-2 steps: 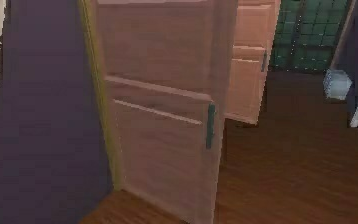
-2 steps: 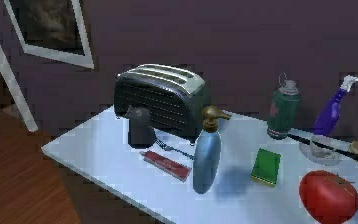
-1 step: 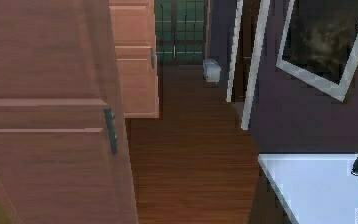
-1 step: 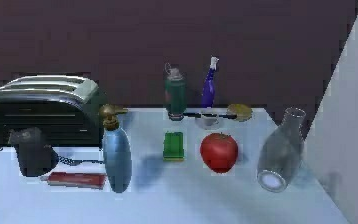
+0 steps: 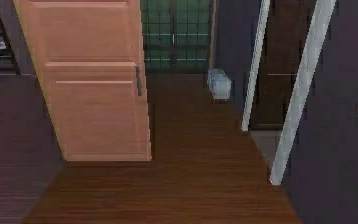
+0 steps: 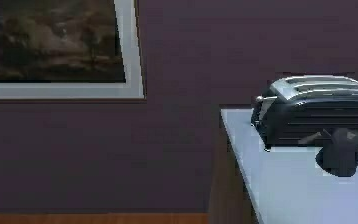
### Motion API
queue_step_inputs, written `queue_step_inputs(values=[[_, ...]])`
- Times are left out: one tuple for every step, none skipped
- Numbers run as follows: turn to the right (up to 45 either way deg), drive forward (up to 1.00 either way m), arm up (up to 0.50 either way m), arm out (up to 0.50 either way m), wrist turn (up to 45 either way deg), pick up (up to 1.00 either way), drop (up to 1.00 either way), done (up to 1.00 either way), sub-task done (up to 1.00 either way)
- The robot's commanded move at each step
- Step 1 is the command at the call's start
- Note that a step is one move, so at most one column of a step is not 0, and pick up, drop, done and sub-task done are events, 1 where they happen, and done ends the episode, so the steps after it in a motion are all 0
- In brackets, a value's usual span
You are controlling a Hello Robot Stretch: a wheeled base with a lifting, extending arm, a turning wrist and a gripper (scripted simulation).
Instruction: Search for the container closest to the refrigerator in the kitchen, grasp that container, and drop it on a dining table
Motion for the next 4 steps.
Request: queue_step_inputs(values=[[0.0, 1.0, 0.0, 0.0, 0.0, 0.0, 0.0, 0.0, 0.0], [3.0, 0.0, 0.0, 0.0, 0.0, 0.0, 0.0, 0.0, 0.0], [12.0, 0.0, 0.0, 0.0, 0.0, 0.0, 0.0, 0.0, 0.0], [0.0, 1.0, 0.0, 0.0, 0.0, 0.0, 0.0, 0.0, 0.0]])
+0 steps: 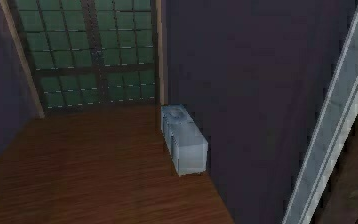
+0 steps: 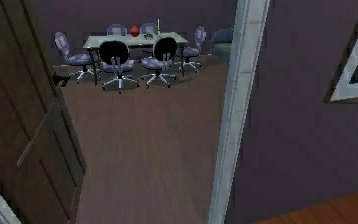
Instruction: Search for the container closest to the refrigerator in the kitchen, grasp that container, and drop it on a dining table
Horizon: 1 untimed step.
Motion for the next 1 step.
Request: queue_step_inputs(values=[[9.0, 0.0, 0.0, 0.0, 0.0, 0.0, 0.0, 0.0, 0.0]])
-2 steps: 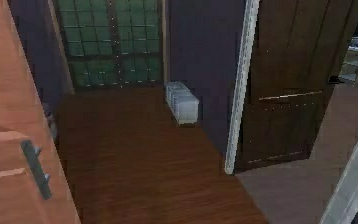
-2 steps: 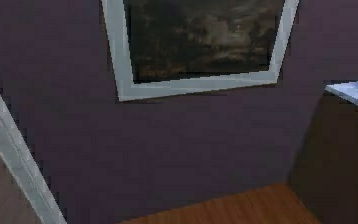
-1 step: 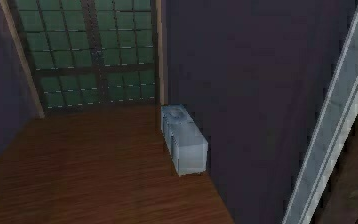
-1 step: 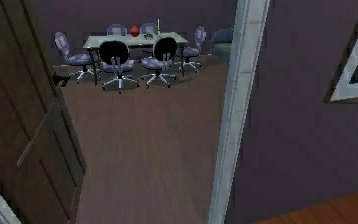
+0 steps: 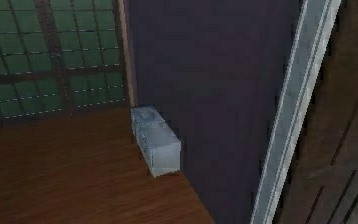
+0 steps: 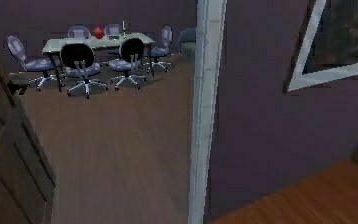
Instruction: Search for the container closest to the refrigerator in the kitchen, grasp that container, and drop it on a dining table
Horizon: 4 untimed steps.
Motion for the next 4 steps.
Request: queue_step_inputs(values=[[0.0, 0.05, 0.0, 0.0, 0.0, 0.0, 0.0, 0.0, 0.0], [-30.0, 0.0, 0.0, 0.0, 0.0, 0.0, 0.0, 0.0, 0.0], [-3.0, 0.0, 0.0, 0.0, 0.0, 0.0, 0.0, 0.0, 0.0], [0.0, 0.85, 0.0, 0.0, 0.0, 0.0, 0.0, 0.0, 0.0]])
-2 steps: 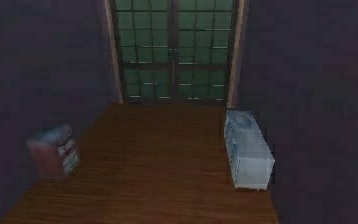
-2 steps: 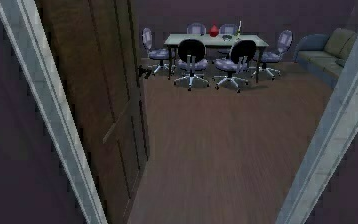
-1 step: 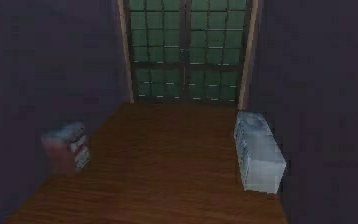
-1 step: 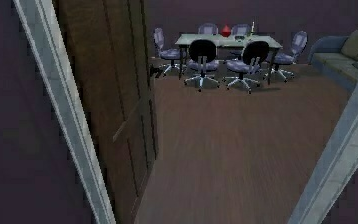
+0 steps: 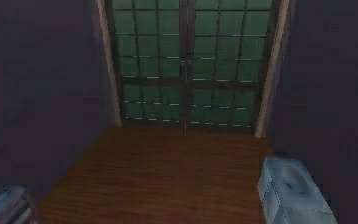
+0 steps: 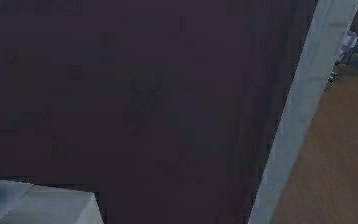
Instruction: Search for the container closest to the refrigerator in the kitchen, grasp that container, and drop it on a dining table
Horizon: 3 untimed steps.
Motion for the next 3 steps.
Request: queue_step_inputs(values=[[-45.0, 0.0, 0.0, 0.0, 0.0, 0.0, 0.0, 0.0, 0.0], [-45.0, 0.0, 0.0, 0.0, 0.0, 0.0, 0.0, 0.0, 0.0], [-45.0, 0.0, 0.0, 0.0, 0.0, 0.0, 0.0, 0.0, 0.0]])
